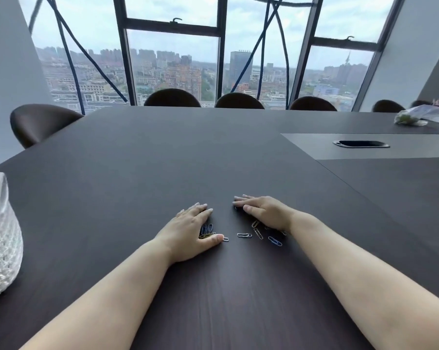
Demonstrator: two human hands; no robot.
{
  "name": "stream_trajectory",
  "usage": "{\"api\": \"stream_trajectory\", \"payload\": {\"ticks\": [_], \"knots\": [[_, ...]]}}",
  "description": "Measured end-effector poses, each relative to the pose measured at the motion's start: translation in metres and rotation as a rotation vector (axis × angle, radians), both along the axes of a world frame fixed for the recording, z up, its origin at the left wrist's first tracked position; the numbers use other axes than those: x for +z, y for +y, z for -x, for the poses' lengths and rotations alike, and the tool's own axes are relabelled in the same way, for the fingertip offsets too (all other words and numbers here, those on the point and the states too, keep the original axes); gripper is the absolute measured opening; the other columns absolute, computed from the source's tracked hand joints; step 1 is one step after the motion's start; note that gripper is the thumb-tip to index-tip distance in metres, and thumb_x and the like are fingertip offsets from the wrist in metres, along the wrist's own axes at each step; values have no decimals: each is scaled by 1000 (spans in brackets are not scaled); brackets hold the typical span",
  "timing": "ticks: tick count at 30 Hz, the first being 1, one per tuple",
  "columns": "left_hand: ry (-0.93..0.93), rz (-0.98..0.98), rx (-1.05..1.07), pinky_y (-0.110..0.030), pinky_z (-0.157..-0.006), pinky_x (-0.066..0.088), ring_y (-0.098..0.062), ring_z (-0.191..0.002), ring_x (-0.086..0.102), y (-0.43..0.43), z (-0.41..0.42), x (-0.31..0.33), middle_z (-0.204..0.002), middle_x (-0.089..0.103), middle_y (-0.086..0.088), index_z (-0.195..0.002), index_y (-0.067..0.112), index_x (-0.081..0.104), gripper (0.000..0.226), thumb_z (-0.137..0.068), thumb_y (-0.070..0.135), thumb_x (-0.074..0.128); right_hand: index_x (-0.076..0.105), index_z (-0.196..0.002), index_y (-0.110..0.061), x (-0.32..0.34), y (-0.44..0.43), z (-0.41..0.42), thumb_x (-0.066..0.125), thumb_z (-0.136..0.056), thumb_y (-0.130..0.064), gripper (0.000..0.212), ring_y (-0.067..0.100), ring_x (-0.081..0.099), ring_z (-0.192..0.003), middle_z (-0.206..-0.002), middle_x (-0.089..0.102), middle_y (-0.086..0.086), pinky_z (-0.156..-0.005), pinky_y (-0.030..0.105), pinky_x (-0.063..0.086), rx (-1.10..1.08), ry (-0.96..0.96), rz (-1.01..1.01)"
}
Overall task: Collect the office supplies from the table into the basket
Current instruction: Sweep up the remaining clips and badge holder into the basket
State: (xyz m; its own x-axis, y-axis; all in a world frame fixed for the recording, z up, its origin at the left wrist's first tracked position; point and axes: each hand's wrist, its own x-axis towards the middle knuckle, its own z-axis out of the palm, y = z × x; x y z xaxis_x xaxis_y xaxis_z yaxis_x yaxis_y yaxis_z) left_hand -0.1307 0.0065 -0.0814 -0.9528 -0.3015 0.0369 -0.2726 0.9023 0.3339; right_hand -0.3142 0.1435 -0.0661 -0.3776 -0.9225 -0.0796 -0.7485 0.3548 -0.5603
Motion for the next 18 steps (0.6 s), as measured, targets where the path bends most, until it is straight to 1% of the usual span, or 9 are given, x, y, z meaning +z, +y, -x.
{"api": "stream_trajectory", "payload": {"ticks": [3,5,6,8,10,11,13,15,18], "knots": [[-4,-29,-32,-27,-118,14,-4,-144,10,4,-5,3,-155,18,11,-146,22,25,67,-90,53,45,68,-109,-14,10,39,-17,43,-96,-16,28,3,48,-123,-128,59,-3,-111,25,31,-117,-239,173],[-9,-37,-50,-27,-118,16,-4,-143,13,8,-9,5,-155,20,11,-145,23,28,61,-92,48,44,64,-115,-19,13,64,-21,46,-95,-21,26,5,50,-123,-127,59,-5,-109,24,33,-248,-169,279],[-13,-36,-69,-26,-118,15,-3,-143,13,11,-10,6,-155,20,11,-145,22,28,59,-93,46,44,56,-125,-20,12,74,-22,49,-94,-26,33,8,43,-130,-134,53,-6,-111,24,29,-286,-78,243],[-24,-40,-120,-24,-118,12,-2,-143,11,18,-12,6,-155,18,10,-145,22,26,60,-93,44,46,28,-144,-19,4,86,-28,53,-86,-49,70,10,18,-143,-152,26,-6,-116,25,12,-251,109,-9],[-28,-29,-157,-22,-117,11,-3,-144,9,25,-13,6,-156,17,10,-146,22,24,64,-91,46,47,5,-148,-23,-8,84,-36,46,-74,-71,98,8,-2,-145,-157,2,-8,-118,29,0,-197,244,-214],[-25,-3,-154,-23,-117,12,-6,-144,9,27,-12,6,-155,17,8,-146,23,24,65,-90,49,46,1,-148,-25,-11,79,-39,46,-73,-73,100,8,-5,-145,-157,-2,-8,-118,30,-1,-194,268,-215],[-2,106,-67,-29,-116,16,-14,-142,12,29,-10,4,-153,20,6,-145,27,25,66,-88,56,43,10,-148,-29,-12,66,-43,49,-77,-68,90,12,2,-145,-158,5,-7,-118,29,5,-205,291,-108],[9,215,112,-34,-112,22,-21,-136,20,31,-8,5,-143,27,1,-142,31,28,66,-85,64,38,30,-142,-33,-11,52,-44,50,-79,-66,74,16,20,-140,-151,27,-5,-115,30,17,-216,368,1],[-18,253,247,-35,-101,33,-25,-121,34,35,-8,6,-125,37,-4,-130,34,39,59,-82,69,35,56,-122,-33,-11,41,-44,53,-80,-61,51,16,39,-120,-123,52,-5,-100,29,35,-288,411,105]]}}
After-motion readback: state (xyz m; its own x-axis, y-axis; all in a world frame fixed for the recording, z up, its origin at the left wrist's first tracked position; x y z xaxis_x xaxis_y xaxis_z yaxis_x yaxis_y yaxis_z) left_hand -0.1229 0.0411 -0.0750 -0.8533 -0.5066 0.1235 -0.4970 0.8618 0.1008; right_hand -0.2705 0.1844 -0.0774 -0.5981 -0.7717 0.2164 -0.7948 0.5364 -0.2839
